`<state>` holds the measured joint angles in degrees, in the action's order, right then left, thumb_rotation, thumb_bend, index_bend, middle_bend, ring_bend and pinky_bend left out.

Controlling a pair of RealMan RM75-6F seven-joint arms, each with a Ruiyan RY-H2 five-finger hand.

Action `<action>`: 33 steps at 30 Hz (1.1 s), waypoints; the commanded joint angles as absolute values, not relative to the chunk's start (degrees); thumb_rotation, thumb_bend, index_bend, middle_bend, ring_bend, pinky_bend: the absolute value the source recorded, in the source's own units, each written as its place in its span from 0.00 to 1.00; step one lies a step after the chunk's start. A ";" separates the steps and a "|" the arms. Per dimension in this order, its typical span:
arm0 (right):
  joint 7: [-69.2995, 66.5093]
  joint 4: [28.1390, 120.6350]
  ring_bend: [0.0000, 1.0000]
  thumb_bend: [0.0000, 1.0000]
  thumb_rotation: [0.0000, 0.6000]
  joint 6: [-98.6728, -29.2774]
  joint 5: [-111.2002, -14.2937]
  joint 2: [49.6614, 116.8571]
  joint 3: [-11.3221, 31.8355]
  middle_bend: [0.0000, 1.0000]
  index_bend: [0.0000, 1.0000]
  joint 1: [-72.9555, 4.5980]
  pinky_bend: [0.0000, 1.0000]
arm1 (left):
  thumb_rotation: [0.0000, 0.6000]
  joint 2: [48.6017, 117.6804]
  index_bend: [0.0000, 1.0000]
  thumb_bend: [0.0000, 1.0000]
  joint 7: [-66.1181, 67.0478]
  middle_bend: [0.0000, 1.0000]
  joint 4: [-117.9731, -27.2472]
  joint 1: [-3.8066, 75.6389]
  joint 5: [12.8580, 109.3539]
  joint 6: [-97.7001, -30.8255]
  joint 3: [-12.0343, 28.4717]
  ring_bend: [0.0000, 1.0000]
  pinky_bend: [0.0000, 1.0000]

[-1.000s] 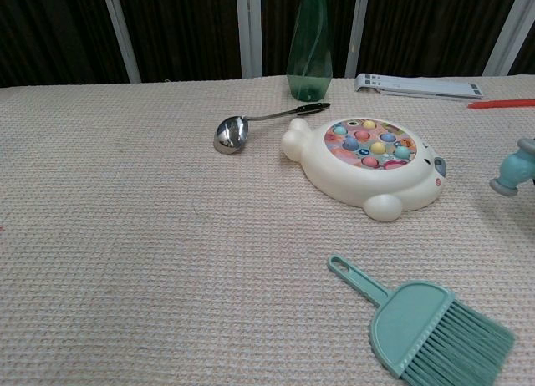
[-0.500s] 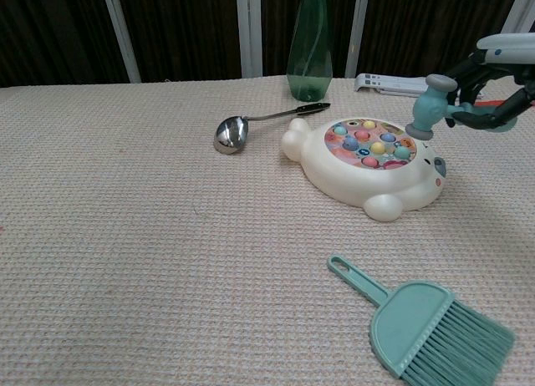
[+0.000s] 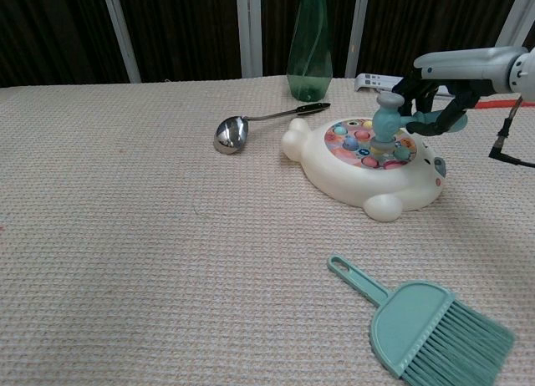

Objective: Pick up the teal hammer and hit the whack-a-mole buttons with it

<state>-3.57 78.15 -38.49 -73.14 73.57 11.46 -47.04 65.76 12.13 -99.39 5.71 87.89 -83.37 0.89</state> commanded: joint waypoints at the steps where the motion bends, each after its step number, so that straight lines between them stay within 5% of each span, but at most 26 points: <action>1: -2.83 77.79 0.65 0.86 1.00 -38.71 -72.03 73.64 11.16 0.82 1.00 -46.80 0.35 | 1.00 65.82 0.00 0.26 12.21 0.02 -99.43 5.79 87.88 -83.28 0.88 0.00 0.00; 19: -2.29 75.36 0.66 0.87 1.00 -38.57 -71.53 75.01 9.26 0.83 1.00 -46.62 0.35 | 1.00 65.67 0.00 0.26 13.38 0.01 -100.40 5.68 87.94 -83.76 0.66 0.00 0.00; 33: -1.82 78.65 0.66 0.87 1.00 -39.96 -70.71 72.17 11.75 0.83 1.00 -47.93 0.35 | 1.00 65.91 0.00 0.26 13.12 0.01 -100.06 5.83 87.88 -83.72 0.71 0.00 0.00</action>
<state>-2.23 78.47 -40.30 -71.09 72.28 11.54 -47.55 65.89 13.13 -100.08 5.78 87.91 -83.80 0.71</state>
